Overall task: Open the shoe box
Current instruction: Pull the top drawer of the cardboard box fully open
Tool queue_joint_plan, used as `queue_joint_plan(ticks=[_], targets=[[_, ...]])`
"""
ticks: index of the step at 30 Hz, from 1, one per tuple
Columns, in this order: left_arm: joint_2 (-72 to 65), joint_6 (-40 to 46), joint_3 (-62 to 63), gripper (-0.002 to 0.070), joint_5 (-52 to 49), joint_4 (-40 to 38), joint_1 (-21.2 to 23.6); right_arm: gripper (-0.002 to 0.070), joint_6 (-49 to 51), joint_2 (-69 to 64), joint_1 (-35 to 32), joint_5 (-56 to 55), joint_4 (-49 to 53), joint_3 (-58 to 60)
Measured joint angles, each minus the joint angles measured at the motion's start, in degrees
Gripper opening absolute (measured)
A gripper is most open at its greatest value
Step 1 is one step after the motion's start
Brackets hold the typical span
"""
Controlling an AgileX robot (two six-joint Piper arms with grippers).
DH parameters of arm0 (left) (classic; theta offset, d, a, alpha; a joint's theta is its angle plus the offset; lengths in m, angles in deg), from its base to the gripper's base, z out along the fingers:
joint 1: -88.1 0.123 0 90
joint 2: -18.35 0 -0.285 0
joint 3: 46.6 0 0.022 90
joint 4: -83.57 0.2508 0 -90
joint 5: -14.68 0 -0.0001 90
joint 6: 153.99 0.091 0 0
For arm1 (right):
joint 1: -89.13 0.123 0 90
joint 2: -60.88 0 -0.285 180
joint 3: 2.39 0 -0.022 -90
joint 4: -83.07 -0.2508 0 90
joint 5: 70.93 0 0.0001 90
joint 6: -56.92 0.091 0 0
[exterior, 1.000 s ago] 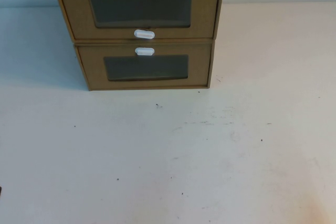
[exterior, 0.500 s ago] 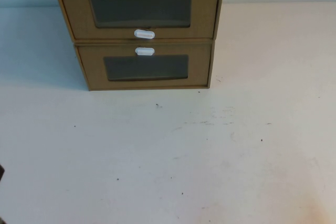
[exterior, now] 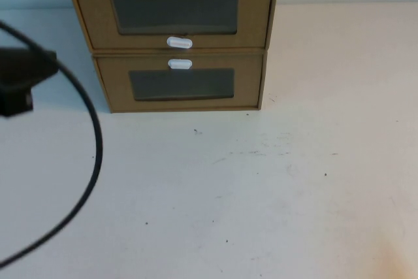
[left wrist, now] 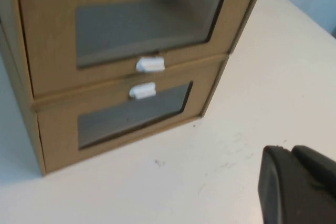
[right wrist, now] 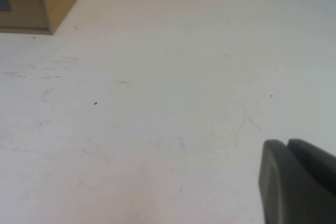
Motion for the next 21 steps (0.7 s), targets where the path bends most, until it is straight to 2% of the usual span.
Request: queue_joint_plan(ticks=[10,21], targets=[[-20.0,5.5,25.2,-0.0005,-3.0,-2.8,-0.3,-0.0013,0.0,0.0,0.0,0.0,0.0,0.0],[-42.8,6.6,49.2,-0.0005,-3.5,-2.9,-7.7,-0.0014,0.0,0.0,0.0,0.0,0.0,0.0]])
